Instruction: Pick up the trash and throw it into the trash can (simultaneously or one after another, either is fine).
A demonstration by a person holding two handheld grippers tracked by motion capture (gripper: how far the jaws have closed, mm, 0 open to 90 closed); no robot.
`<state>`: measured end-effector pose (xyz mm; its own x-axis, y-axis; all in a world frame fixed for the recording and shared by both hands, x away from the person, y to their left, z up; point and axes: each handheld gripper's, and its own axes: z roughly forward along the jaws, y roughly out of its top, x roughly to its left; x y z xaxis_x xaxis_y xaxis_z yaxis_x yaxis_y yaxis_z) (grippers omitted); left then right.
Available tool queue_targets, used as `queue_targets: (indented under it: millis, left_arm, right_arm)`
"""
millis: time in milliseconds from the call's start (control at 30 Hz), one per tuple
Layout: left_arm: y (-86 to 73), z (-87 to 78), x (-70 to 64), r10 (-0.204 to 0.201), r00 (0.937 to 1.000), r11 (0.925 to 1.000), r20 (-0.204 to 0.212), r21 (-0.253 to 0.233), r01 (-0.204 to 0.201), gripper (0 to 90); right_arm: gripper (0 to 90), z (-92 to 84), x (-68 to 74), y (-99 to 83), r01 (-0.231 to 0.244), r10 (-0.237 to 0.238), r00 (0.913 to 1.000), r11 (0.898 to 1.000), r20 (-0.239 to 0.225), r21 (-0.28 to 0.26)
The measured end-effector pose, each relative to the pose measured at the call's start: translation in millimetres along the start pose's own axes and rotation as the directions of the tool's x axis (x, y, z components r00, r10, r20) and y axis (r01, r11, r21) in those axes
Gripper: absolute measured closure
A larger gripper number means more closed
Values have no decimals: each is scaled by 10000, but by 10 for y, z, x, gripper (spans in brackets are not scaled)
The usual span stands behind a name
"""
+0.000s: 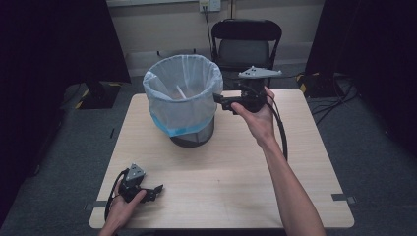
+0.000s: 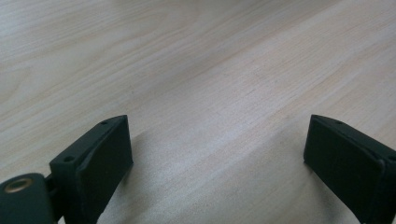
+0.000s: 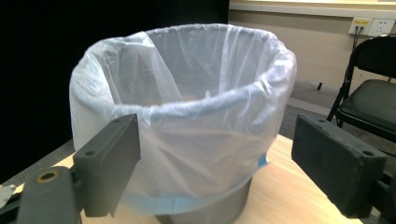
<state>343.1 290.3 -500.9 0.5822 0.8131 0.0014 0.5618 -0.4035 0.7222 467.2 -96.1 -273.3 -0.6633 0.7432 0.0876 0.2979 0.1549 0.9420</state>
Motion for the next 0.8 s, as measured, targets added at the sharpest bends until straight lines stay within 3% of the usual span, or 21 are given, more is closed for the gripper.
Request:
queue_targets:
  millis: [633, 800]
  left_arm:
    - [0, 0, 0, -1, 10000, 10000, 0, 2, 1, 70]
    - [0, 0, 0, -4, 10000, 10000, 5, -1, 4, 69]
  right_arm:
    - [159, -305, -142, -416, -588, 570, 9973, 9976, 471, 369]
    - [195, -399, -165, -527, -791, 776, 9963, 9960, 376, 415]
